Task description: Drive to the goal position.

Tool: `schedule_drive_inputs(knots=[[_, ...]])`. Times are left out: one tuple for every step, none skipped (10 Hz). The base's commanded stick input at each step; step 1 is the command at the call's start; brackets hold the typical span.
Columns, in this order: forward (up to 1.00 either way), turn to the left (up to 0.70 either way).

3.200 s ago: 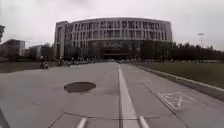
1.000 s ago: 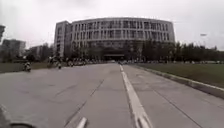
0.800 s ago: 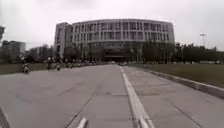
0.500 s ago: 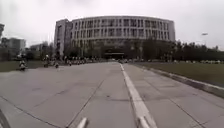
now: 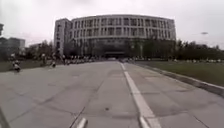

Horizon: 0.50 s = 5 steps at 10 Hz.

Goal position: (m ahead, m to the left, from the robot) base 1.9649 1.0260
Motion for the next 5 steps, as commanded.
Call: schedule_drive_inputs(knots=[[0.0,0.0],[0.0,-0.41],[0.0,-1.0],[0.0,-1.0],[0.0,-1.0]])
